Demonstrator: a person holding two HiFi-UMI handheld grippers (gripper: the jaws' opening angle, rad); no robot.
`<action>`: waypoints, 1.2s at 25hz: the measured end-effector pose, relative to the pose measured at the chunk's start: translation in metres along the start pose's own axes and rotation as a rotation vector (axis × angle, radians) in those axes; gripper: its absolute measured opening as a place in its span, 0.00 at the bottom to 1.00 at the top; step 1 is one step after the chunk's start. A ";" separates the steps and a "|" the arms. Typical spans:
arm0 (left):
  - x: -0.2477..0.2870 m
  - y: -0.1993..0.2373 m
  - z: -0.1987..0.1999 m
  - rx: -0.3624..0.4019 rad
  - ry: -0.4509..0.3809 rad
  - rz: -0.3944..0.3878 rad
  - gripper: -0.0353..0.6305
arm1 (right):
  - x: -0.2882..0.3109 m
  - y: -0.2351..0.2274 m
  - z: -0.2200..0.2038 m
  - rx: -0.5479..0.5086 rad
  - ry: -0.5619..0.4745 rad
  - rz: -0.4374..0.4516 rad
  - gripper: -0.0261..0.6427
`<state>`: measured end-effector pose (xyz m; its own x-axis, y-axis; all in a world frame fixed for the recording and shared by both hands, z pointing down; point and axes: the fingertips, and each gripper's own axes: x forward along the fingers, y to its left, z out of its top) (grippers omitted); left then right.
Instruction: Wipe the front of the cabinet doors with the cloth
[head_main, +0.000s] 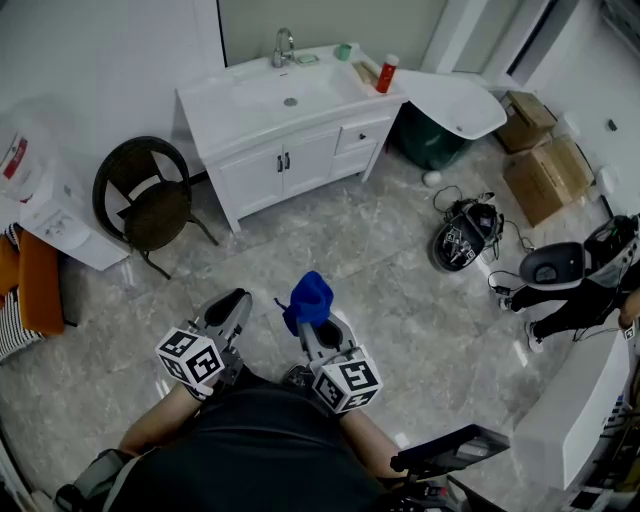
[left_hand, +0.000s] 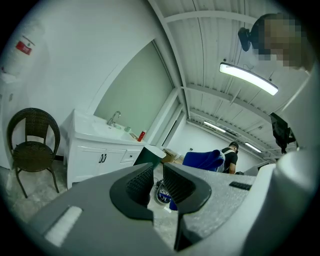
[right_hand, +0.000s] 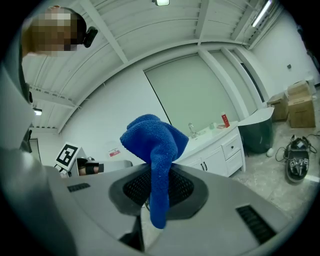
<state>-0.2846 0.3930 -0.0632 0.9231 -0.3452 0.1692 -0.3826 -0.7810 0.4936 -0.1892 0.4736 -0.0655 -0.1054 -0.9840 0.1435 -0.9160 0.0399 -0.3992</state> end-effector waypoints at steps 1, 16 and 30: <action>0.003 -0.001 -0.001 -0.003 -0.003 0.006 0.15 | -0.003 -0.005 0.001 -0.003 0.003 -0.002 0.12; 0.079 0.022 -0.016 -0.043 0.049 0.014 0.15 | 0.022 -0.082 0.006 -0.065 0.086 -0.072 0.12; 0.228 0.089 0.026 -0.064 0.126 -0.048 0.15 | 0.148 -0.188 0.050 -0.036 0.162 -0.136 0.12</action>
<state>-0.1093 0.2313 -0.0035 0.9395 -0.2371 0.2473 -0.3380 -0.7588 0.5567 -0.0131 0.3116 -0.0149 -0.0379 -0.9402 0.3386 -0.9389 -0.0824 -0.3341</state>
